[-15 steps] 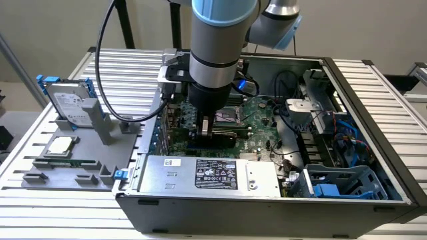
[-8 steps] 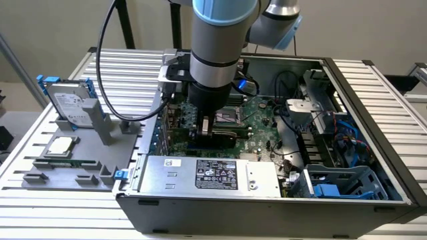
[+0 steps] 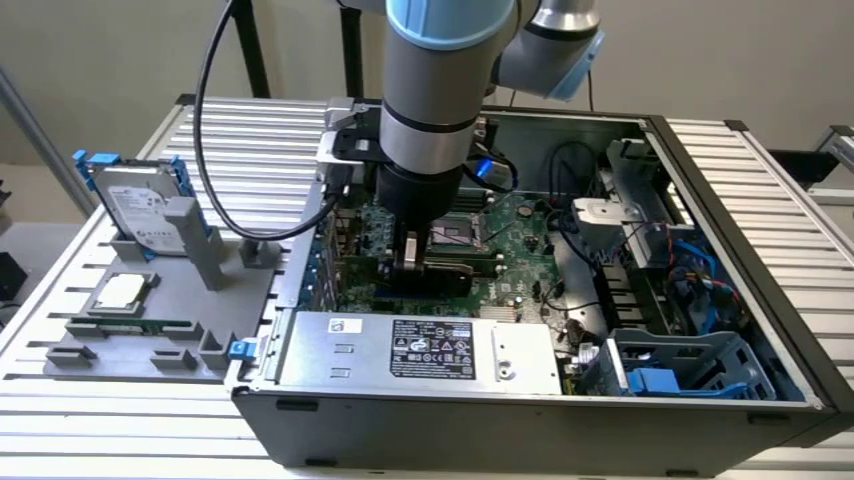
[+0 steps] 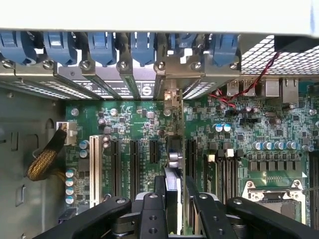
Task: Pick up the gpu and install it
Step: 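Insert the gpu into the slot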
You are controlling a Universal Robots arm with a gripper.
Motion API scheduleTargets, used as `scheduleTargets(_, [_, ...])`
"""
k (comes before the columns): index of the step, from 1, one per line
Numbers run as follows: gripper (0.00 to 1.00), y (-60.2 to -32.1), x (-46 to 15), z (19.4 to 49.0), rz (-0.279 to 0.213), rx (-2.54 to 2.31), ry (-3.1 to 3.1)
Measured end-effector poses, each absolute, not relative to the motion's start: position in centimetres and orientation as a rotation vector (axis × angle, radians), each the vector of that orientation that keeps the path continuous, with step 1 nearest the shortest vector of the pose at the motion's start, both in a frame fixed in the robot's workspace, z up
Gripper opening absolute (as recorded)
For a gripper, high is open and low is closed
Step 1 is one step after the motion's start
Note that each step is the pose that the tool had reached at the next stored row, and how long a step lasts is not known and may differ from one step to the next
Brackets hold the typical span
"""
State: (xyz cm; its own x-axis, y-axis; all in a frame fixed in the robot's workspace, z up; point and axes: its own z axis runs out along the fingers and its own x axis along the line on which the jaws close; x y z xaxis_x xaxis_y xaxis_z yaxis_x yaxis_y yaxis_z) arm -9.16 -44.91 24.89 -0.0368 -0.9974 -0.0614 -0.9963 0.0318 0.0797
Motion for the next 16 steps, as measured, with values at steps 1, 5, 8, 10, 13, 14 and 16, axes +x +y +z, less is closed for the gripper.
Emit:
scheduleTargets(1, [0.00, -44.89, -9.17, 24.86, -0.154, 2.172, -2.248])
scheduleTargets(5, [0.00, -44.82, -9.25, 24.72, -0.144, 2.170, -2.248])
scheduleTargets(8, [0.00, -44.76, -9.29, 24.68, -0.142, 2.170, -2.246])
scheduleTargets(10, [0.00, -44.75, -9.30, 24.68, -0.141, 2.170, -2.246])
scheduleTargets(13, [0.00, -44.74, -9.30, 24.68, -0.141, 2.170, -2.247])
scheduleTargets(14, [0.00, -44.74, -9.31, 24.68, -0.141, 2.170, -2.247])
scheduleTargets(16, [1.00, -44.68, -9.38, 24.63, -0.150, 2.169, -2.248])
